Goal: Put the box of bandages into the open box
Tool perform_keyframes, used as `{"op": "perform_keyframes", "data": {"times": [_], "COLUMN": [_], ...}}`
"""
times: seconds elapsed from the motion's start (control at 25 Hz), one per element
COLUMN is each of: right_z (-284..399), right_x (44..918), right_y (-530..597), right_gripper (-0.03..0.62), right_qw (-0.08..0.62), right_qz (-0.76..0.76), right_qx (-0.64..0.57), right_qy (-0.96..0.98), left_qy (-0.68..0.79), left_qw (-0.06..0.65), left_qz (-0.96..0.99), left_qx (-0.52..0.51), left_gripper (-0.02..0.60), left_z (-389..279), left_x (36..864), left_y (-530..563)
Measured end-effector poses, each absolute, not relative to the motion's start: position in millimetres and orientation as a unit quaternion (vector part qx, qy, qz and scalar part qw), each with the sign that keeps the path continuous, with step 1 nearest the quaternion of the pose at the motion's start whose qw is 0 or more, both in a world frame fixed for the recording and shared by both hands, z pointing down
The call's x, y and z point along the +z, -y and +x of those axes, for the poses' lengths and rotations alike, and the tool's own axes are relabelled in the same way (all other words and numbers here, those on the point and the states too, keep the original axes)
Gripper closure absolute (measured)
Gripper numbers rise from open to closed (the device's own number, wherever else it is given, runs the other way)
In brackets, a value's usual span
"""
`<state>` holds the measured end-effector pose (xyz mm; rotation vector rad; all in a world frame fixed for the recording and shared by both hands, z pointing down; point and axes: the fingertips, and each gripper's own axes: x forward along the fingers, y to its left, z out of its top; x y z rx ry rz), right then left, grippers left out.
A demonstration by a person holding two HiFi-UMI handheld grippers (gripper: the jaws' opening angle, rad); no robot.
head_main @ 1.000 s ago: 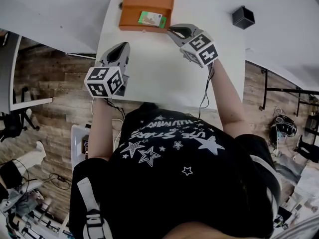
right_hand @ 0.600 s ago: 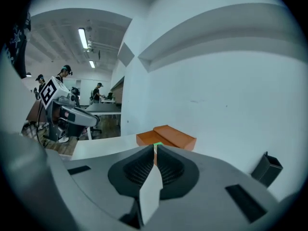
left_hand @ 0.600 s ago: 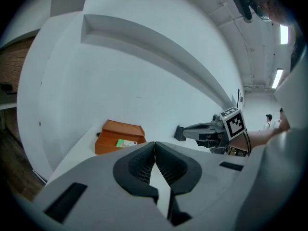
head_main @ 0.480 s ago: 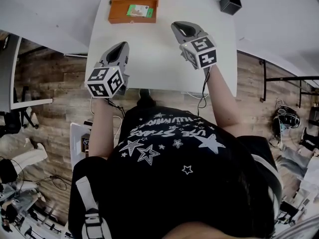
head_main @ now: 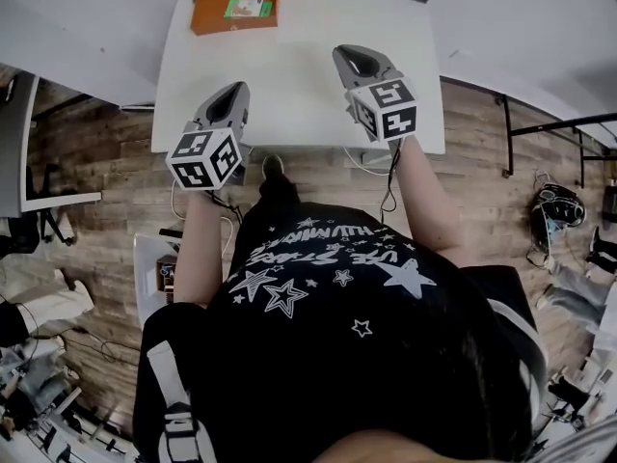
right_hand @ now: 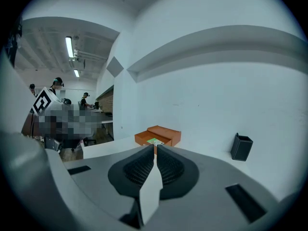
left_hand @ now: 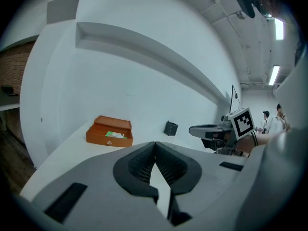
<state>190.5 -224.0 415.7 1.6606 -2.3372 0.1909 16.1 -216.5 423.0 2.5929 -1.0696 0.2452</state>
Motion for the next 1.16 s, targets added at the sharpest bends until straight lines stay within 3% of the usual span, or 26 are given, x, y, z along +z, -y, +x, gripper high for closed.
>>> {"op": "perform_keyframes", "data": {"times": [0.64,1.16], "right_z": [181,176], "right_x": [434,450], "right_y": [100,73], "right_gripper": [0.54,0.54], "right_qw": [0.13,0.131], "right_qz": [0.561,0.554], "right_qx": [0.086,0.101], "right_qy": [0.813,0.816], "left_qy": [0.398,0.411], "left_qw": [0.177,0.177], "left_qz": [0.896,0.888], "left_qx": [0.087,0.105], "left_gripper": [0.563,0.563], "left_z": [4,0], "left_x": [437,450], "left_y": [95,72]}}
